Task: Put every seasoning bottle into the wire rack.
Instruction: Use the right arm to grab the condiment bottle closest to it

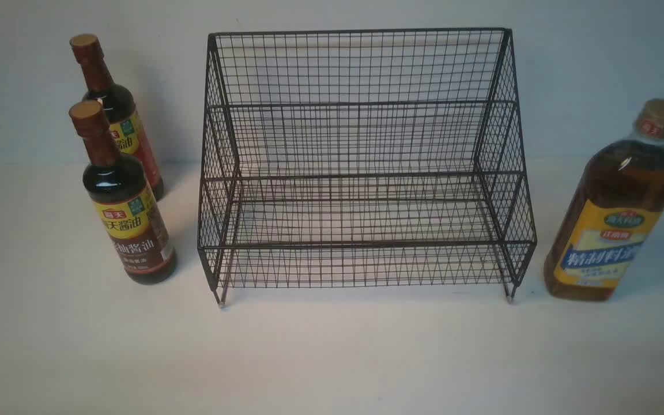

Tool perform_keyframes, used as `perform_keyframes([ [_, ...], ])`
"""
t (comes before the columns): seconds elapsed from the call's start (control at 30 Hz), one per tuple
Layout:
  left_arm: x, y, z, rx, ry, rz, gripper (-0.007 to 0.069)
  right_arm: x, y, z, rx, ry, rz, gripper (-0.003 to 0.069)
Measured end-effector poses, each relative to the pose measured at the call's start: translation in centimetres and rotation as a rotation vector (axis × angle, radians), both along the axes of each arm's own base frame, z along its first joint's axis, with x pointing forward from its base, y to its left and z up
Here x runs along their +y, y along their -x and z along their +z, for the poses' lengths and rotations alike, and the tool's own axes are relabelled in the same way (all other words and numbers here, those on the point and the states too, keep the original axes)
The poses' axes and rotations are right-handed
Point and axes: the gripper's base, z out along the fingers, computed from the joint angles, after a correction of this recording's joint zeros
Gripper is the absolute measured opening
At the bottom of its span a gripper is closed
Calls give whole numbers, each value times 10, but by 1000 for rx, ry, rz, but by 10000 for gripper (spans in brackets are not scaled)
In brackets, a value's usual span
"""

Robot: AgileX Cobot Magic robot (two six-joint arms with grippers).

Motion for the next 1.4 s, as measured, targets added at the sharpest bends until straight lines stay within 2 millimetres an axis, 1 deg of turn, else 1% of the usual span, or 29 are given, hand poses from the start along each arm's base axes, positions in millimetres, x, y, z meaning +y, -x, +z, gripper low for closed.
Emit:
perform_keyframes([
  [0.93, 0, 0, 0, 0, 0, 0, -5, 0, 0, 1, -7, -11, 1, -15],
  [1.0, 0, 0, 0, 0, 0, 0, -5, 1, -1, 3, -52, -52, 5, -15],
  [1.13, 0, 0, 0, 0, 0, 0, -5, 2, -2, 25, -312, -182, 9, -15],
  [1.17, 0, 0, 0, 0, 0, 0, -5, 2, -2, 26, -325, -188, 8, -15],
  [1.23, 0, 0, 0, 0, 0, 0, -5, -1, 1, 40, -496, -281, -9, -15],
  [1.33, 0, 0, 0, 0, 0, 0, -5, -3, 3, 45, -563, -312, -20, -15],
  [1.4, 0, 0, 0, 0, 0, 0, -5, -4, 3, 46, -574, -316, -22, -15],
])
